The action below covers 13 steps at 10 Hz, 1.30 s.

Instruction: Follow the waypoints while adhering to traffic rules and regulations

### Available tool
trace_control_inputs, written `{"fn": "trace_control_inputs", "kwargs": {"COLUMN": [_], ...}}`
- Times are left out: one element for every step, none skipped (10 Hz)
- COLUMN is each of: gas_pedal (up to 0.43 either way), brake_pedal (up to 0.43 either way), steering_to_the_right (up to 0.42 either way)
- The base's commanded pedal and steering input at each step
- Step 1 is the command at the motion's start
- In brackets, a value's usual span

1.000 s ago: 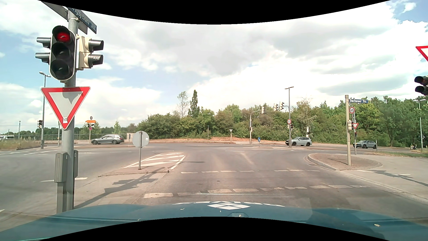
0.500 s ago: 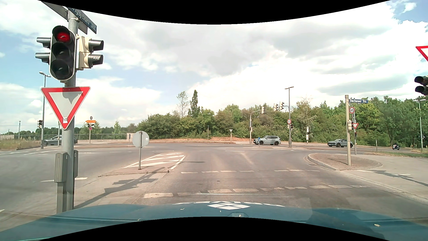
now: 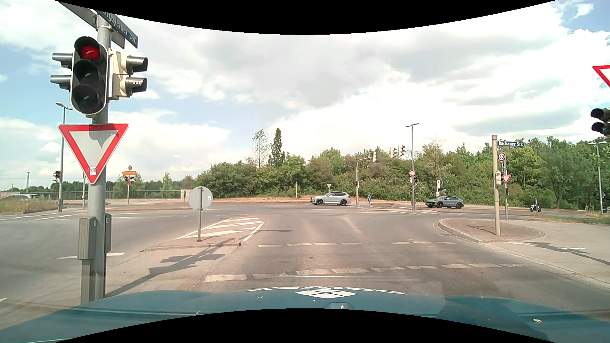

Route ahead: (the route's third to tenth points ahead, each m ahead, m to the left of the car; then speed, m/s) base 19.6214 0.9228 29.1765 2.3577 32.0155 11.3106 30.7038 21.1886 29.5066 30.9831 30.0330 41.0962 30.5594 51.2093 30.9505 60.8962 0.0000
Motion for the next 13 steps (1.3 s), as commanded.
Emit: {"fn": "trace_control_inputs", "kwargs": {"gas_pedal": [0.000, 0.000, 0.000, 0.000, 0.000, 0.000, 0.000, 0.000, 0.000, 0.000, 0.000, 0.000, 0.000], "brake_pedal": [0.348, 0.348, 0.348, 0.348, 0.354, 0.348, 0.348, 0.354, 0.348, 0.348, 0.348, 0.348, 0.348], "steering_to_the_right": [-0.025, -0.025, -0.025, -0.026, -0.026, -0.025, -0.025, -0.026, -0.025, -0.026, -0.025, -0.026, -0.025]}}
